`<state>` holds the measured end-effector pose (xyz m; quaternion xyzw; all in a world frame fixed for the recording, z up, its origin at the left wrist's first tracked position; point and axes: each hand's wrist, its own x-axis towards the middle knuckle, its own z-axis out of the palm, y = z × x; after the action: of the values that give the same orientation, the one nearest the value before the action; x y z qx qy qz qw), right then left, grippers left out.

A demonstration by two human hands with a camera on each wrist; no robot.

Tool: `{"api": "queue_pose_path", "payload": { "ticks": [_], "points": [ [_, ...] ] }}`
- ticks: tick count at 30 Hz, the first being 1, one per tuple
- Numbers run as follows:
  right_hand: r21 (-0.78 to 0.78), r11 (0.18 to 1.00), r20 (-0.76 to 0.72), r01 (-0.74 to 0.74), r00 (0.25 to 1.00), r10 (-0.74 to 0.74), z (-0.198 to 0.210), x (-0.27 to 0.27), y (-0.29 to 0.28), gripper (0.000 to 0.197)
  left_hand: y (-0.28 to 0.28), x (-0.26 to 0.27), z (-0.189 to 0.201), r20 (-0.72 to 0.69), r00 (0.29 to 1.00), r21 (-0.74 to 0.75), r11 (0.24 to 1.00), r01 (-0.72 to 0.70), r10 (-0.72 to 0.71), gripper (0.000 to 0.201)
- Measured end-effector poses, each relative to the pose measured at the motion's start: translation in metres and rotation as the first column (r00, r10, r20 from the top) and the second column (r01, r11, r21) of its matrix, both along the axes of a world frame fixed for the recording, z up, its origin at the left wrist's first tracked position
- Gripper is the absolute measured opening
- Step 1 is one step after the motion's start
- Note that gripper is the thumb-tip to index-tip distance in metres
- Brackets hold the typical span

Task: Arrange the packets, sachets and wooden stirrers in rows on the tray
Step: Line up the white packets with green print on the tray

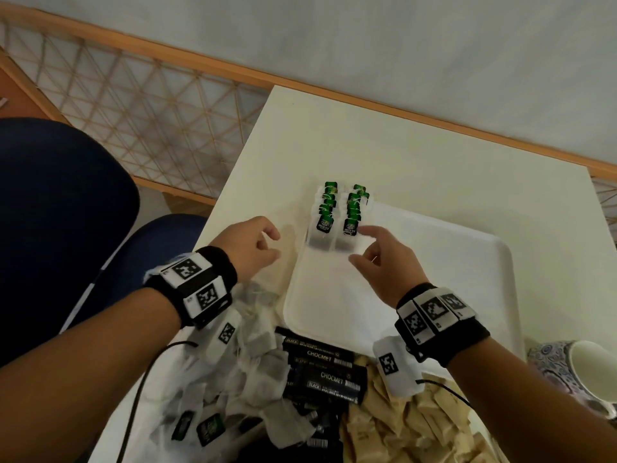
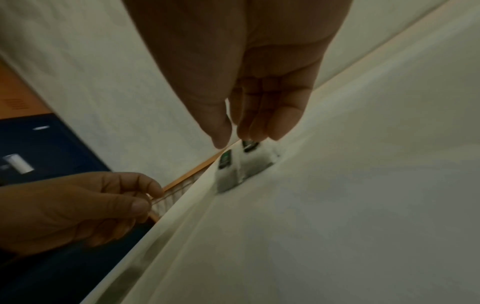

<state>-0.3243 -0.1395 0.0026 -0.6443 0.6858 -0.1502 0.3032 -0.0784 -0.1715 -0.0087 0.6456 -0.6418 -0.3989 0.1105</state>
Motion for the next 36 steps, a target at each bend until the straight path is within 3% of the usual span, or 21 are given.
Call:
{"api": "queue_pose_path", "payload": {
  "ticks": [3, 8, 11, 14, 17, 21, 30, 36],
  "points": [
    [0.014, 0.97, -0.029, -0.243, 0.97, 0.243, 0.005, 0.025, 0.027, 0.022, 0.034, 0.033, 0.007, 0.072, 0.996, 0.008, 0.998, 0.059, -0.059, 0.012],
    [0.096, 0.861, -0.044, -0.5, 0.862, 0.505, 0.004, 0.066, 0.067, 0.023, 0.094, 0.068, 0.01, 0.115, 0.99, 0.061, 0.995, 0.076, -0.083, 0.026],
    [0.114, 0.813, -0.102, -0.571, 0.807, 0.581, 0.001, 0.082, 0.078, 0.035, 0.126, 0.071, 0.011, 0.185, 0.972, 0.104, 0.987, 0.125, -0.143, 0.062],
    [0.139, 0.763, -0.167, -0.631, 0.745, 0.646, -0.003, 0.093, 0.08, 0.047, 0.154, 0.066, 0.016, 0.353, 0.908, 0.114, 0.974, 0.197, -0.225, 0.099],
    [0.185, 0.749, -0.225, -0.636, 0.715, 0.662, -0.004, 0.102, 0.077, 0.054, 0.179, 0.06, 0.013, 0.45, 0.85, 0.116, 0.962, 0.249, -0.274, 0.11],
    [0.24, 0.754, -0.26, -0.612, 0.707, 0.657, -0.007, 0.108, 0.078, 0.049, 0.194, 0.054, -0.002, 0.399, 0.882, 0.121, 0.968, 0.219, -0.25, 0.093],
    [0.211, 0.854, -0.14, -0.476, 0.85, 0.508, 0.002, 0.099, 0.077, 0.023, 0.164, 0.051, 0.0, 0.115, 0.981, 0.052, 0.988, 0.149, -0.154, 0.02],
    [0.174, 0.937, 0.084, -0.302, 0.953, 0.291, 0.023, 0.077, 0.08, 0.01, 0.144, 0.047, 0.012, -0.145, 0.989, 0.033, 0.999, 0.008, -0.003, 0.012]
  ]
}}
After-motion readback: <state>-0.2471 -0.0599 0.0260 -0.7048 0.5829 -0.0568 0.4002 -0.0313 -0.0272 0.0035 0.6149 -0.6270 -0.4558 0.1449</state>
